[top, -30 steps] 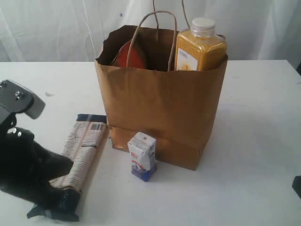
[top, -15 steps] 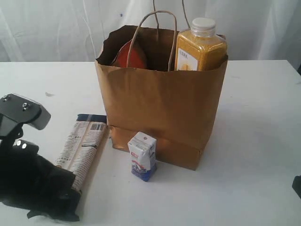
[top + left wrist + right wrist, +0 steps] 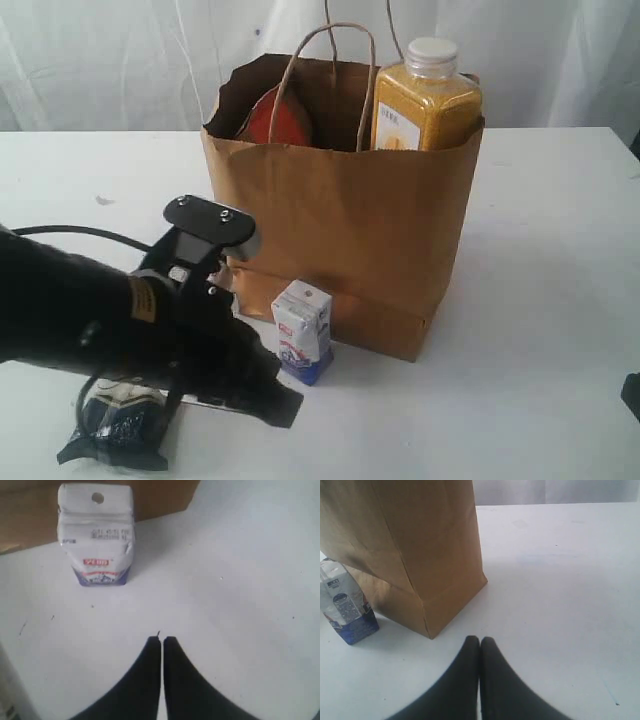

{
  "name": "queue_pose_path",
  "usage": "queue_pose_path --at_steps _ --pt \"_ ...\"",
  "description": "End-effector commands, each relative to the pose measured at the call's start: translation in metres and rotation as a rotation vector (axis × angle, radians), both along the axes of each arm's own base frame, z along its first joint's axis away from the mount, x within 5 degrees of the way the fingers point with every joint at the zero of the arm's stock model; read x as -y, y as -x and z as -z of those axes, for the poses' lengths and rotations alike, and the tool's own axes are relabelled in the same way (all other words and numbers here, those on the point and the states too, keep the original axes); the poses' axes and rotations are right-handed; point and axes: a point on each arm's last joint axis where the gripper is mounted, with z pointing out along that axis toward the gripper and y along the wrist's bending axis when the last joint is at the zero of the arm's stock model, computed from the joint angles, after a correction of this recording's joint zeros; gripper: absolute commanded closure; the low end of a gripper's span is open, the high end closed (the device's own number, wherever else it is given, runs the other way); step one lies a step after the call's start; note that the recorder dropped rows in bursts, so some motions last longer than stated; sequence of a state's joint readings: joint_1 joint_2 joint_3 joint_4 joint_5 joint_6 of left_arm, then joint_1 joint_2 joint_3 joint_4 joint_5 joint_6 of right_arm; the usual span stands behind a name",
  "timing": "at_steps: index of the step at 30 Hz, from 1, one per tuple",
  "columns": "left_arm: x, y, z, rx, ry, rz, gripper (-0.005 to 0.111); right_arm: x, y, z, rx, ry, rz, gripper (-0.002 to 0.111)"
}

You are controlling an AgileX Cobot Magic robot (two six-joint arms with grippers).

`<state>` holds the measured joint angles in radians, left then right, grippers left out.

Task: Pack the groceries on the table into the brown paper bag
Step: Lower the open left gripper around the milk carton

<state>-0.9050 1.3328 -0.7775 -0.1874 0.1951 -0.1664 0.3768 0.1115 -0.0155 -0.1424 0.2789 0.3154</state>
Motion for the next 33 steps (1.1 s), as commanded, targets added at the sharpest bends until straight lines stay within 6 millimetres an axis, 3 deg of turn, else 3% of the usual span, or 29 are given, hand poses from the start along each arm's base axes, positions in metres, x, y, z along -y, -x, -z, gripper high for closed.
queue_pose_path --at_steps 1,4,6,16,28,33 --pt "0.011 -0.008 0.005 0.018 0.016 -0.005 0.070 0.001 0.000 0.001 0.008 0.008 0.006 0.108" --pt "0.015 -0.013 0.008 0.037 0.042 -0.029 0.043 0.001 0.000 0.001 0.008 0.008 0.006 0.108" --pt "0.018 -0.016 0.012 0.041 0.042 -0.034 0.032 0.001 0.000 0.001 0.008 0.008 0.006 0.108" --pt "0.035 -0.032 0.027 0.050 0.030 -0.044 0.031 0.001 0.000 0.001 0.008 0.008 0.006 0.108" --pt "0.023 -0.046 0.030 0.075 -0.013 -0.058 0.031 0.001 0.000 0.001 0.008 0.008 0.006 0.108" --pt "0.023 -0.045 0.030 0.094 -0.042 -0.015 0.015 0.001 0.000 0.001 0.008 0.008 0.006 0.108"
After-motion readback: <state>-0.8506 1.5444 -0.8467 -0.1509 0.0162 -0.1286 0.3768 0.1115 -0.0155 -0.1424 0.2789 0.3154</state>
